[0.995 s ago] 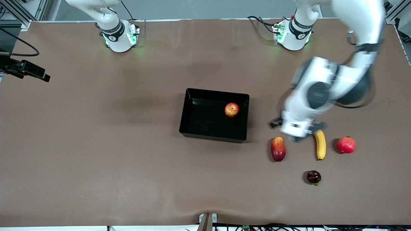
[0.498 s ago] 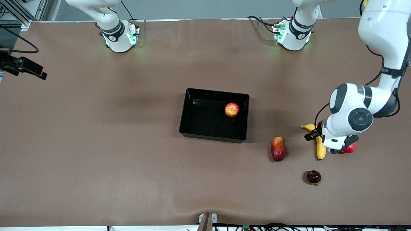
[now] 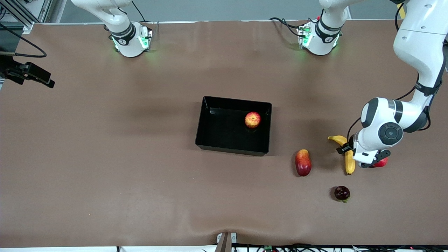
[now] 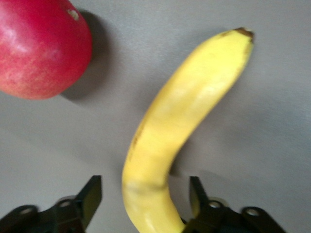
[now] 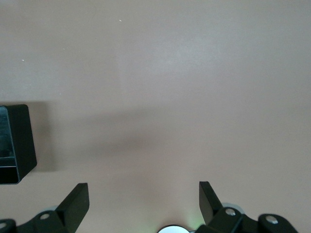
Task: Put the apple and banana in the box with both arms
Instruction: 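Move the left gripper to the yellow banana and grasp it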
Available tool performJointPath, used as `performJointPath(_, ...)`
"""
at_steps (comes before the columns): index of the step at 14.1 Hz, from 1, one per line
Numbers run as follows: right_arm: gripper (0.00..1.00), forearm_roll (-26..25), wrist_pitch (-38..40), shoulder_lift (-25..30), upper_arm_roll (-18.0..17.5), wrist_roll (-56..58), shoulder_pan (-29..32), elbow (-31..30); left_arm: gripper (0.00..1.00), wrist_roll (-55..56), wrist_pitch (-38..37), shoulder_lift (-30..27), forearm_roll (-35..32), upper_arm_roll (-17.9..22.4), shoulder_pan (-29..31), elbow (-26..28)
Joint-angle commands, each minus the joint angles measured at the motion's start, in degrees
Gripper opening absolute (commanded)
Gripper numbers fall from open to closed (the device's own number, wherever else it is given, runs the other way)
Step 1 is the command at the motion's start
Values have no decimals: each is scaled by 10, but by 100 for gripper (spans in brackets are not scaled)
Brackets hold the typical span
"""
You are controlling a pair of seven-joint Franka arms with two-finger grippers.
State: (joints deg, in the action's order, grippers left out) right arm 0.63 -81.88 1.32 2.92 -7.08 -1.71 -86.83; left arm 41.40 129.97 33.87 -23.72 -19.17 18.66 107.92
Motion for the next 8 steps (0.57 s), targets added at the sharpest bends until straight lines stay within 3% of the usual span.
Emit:
performJointPath(1, 100, -4, -3, 3, 2, -4, -6, -2, 17, -5, 13, -4, -15, -7, 8, 11)
performJointPath(2, 100, -4, -4, 3, 2, -4, -11, -2, 0, -5, 13, -6, -15, -8, 6, 11)
performJointPath(4, 100, -5, -6, -1, 2, -4, -13, -2, 0, -1, -7, -29, -14, -16, 1, 14)
performJointPath(8, 100, -4, -9, -1, 2, -4, -13, -2, 0, 50, -123, -104, -5, -98, 2, 11)
